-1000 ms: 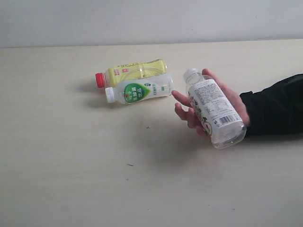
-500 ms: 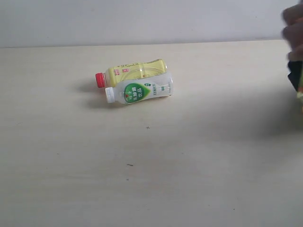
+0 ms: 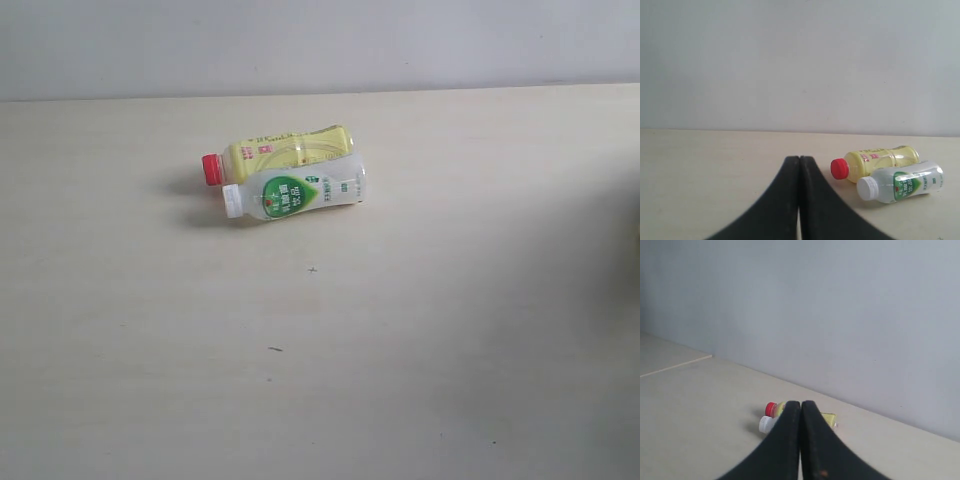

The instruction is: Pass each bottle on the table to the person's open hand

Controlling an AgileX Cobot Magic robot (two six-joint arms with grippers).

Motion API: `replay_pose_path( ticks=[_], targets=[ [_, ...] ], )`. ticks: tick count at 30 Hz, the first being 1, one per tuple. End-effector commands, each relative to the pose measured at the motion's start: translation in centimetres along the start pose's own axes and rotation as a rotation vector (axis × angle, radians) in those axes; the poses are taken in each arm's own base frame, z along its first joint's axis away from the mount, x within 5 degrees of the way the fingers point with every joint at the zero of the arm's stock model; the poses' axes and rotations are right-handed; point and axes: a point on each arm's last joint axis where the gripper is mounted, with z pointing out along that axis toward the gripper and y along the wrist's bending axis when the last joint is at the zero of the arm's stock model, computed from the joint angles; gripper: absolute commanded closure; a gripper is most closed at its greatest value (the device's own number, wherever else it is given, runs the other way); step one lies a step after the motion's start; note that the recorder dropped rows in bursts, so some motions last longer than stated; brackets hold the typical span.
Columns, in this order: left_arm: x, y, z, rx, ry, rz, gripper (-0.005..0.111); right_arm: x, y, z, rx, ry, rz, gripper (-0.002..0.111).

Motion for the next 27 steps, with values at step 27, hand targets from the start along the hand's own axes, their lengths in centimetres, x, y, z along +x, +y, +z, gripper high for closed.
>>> replay_pose_path(
  ticks=[27],
  targets=[
    [0.10, 0.03, -0.03, -0.003, 0.000, -0.001, 0.107, 0.38, 0.12, 0.04, -0.015, 0.021, 0.009, 0.108]
  ],
)
